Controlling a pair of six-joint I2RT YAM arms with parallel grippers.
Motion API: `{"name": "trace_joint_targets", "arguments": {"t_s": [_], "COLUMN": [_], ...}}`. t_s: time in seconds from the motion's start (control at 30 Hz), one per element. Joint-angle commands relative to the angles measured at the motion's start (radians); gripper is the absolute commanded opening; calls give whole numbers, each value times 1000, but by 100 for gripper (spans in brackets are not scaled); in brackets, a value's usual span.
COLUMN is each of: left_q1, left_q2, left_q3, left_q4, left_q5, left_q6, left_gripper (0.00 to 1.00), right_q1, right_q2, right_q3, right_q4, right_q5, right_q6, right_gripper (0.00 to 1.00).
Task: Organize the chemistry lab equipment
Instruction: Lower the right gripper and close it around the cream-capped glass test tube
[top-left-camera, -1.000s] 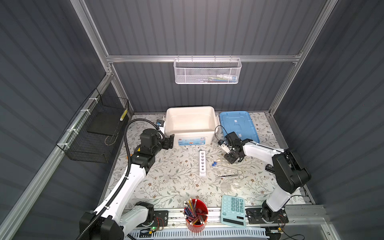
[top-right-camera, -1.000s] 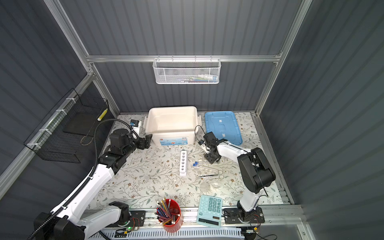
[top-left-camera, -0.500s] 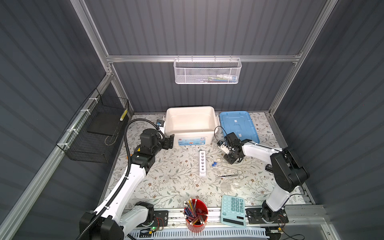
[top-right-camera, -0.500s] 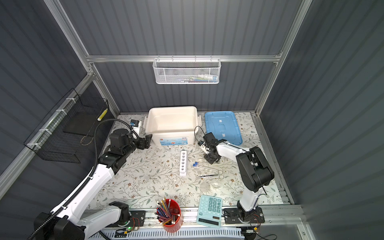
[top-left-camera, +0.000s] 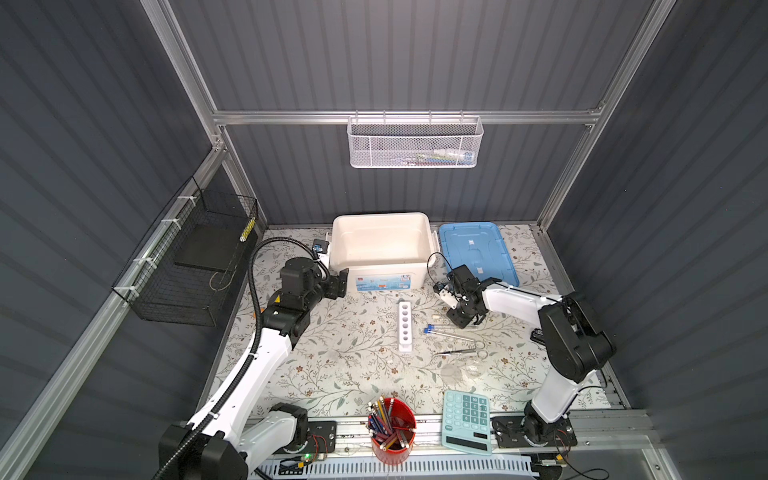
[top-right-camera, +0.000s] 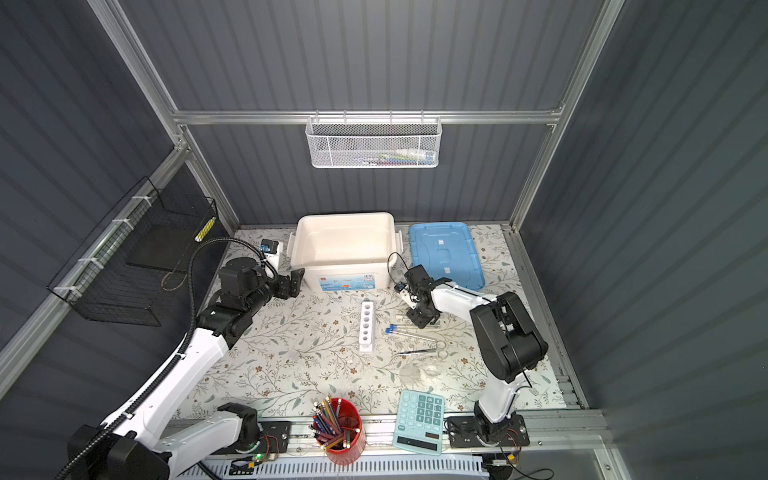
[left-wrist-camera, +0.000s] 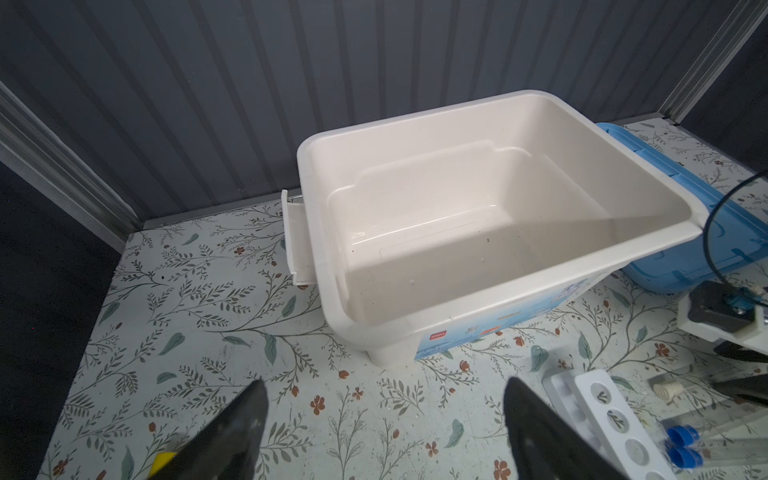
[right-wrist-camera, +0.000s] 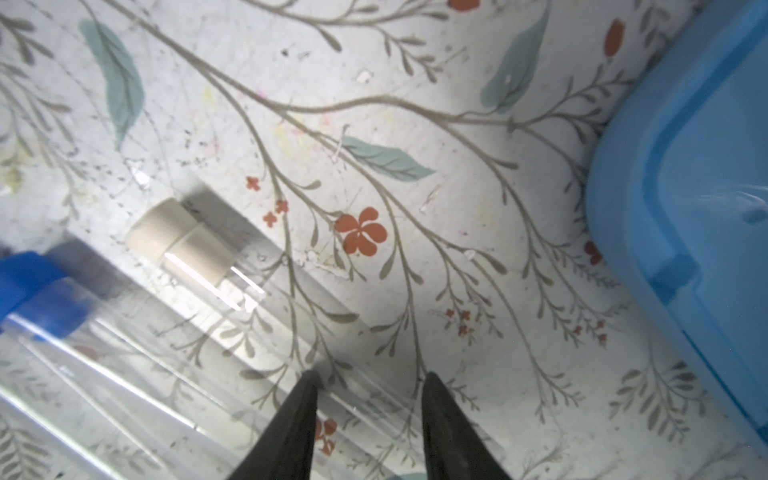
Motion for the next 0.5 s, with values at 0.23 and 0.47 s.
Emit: {"name": "trace_joint_targets", "arguments": {"t_s": [0.23, 0.47], "left_q1": [4, 4], "left_q2": [-35, -33], "left_q3": [-12, -9], "left_q4": [-15, -15], "left_q5": [25, 25], "left_q6": [14, 12], "left_gripper": [89, 89], "right_q1": [13, 14], "right_q2": [13, 25], "right_q3": [-15, -6], "right_q4": [-32, -29], "right_q5": [-19, -22], "right_q6": [13, 1], "right_gripper": [38, 35]}}
